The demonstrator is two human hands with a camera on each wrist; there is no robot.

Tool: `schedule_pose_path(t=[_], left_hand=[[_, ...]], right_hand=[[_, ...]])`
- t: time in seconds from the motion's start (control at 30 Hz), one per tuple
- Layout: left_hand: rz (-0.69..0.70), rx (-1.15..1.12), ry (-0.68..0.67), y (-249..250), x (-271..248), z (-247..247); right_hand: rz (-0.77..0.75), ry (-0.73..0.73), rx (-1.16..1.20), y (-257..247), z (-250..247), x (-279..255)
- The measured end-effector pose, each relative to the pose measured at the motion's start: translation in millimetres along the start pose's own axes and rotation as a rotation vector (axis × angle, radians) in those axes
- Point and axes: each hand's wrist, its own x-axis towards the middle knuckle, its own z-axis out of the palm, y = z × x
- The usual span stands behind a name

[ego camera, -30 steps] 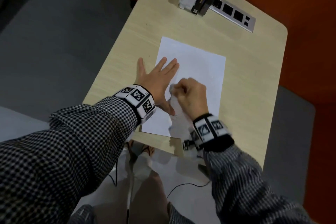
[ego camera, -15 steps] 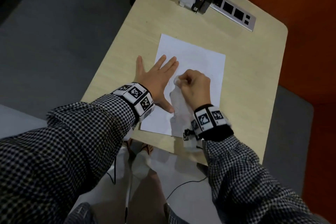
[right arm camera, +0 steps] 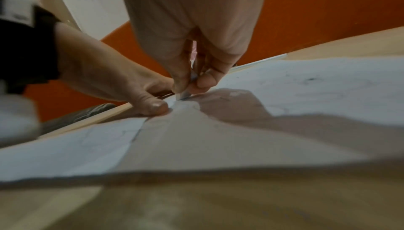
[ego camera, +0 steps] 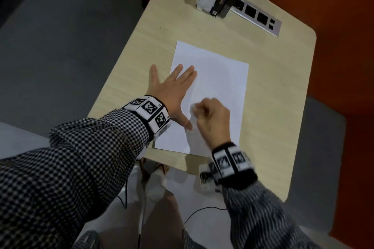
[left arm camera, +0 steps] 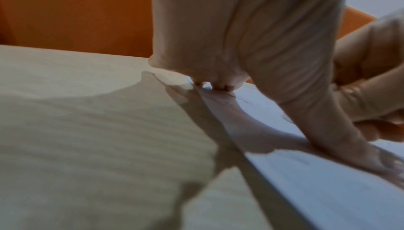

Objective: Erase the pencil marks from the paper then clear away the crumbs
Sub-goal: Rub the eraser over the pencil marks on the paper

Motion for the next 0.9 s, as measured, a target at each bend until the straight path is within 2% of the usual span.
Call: schedule_pose_path(t=[0.07, 0.23, 0.3, 0.43, 0.63, 0.9], left_hand=[[-0.002, 0.008, -0.001, 0.4, -0.4, -0.5], [-0.002, 0.012, -0.002, 1.5, -0.4, -1.3], [-0.001, 0.014, -0.002, 1.6, -0.5, -2.4], [-0.006, 0.023, 0.000, 1.4, -0.5, -1.0], [-0.028, 0.025, -0.013, 3.4, -1.6, -3.9], [-0.106, -0.046, 0.010, 22.5, 2.0, -3.8]], right_hand=[[-0.020, -0.015, 0.008, 0.0, -2.2, -3.7], [-0.017, 0.005, 0.036, -10.3, -7.6, 60.3], [-0.006, 0.028, 0.033, -8.5, -4.9, 48.7], [-0.026, -0.020, 0.033, -3.4, -3.5, -0.8], [0.032, 0.005, 0.074, -6.9, -11.9, 63.5], [-0.037, -0.061, 0.020, -7.4, -17.0, 56.3]])
